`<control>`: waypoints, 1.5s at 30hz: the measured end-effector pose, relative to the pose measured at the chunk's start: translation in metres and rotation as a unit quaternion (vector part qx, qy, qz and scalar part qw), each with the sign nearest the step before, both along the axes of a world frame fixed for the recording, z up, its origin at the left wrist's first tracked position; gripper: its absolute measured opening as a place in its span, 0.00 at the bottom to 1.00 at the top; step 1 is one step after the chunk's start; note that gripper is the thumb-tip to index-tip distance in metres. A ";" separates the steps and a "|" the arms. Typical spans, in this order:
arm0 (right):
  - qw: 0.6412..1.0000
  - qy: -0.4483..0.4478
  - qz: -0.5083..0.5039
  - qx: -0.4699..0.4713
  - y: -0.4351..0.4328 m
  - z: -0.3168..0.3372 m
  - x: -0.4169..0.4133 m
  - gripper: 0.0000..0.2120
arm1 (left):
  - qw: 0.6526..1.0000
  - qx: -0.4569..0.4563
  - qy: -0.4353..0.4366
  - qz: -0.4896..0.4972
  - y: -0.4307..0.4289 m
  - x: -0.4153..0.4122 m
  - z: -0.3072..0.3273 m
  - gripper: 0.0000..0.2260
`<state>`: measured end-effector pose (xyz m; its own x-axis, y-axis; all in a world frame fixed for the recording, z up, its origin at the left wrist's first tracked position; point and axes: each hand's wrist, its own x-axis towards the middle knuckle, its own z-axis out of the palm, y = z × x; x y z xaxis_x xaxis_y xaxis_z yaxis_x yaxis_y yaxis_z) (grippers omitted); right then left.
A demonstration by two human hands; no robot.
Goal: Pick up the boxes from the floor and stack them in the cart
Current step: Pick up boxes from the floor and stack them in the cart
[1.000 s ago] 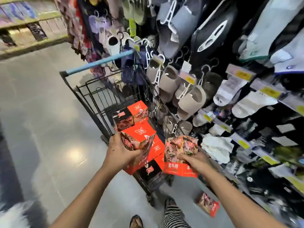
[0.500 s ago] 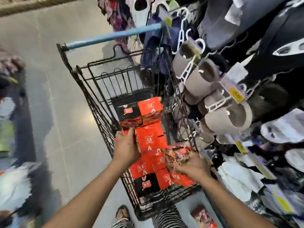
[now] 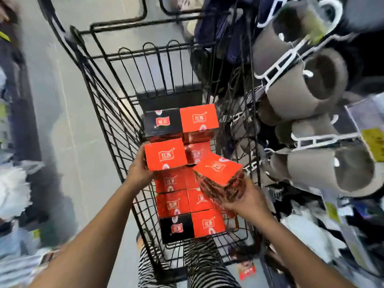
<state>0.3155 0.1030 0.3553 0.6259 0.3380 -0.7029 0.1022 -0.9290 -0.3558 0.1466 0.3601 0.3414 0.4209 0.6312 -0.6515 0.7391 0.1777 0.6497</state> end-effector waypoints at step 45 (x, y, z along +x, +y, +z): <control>0.975 -0.129 -0.167 0.074 -0.044 0.019 -0.083 0.26 | 0.988 0.138 -0.054 -0.035 -0.060 0.006 0.071 0.21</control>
<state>0.2323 0.0594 0.3739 0.8675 0.1717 -0.4669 -0.0928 -0.8662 -0.4910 0.1526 0.3002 0.4121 0.5276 0.7458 -0.4066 0.6663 -0.0665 0.7427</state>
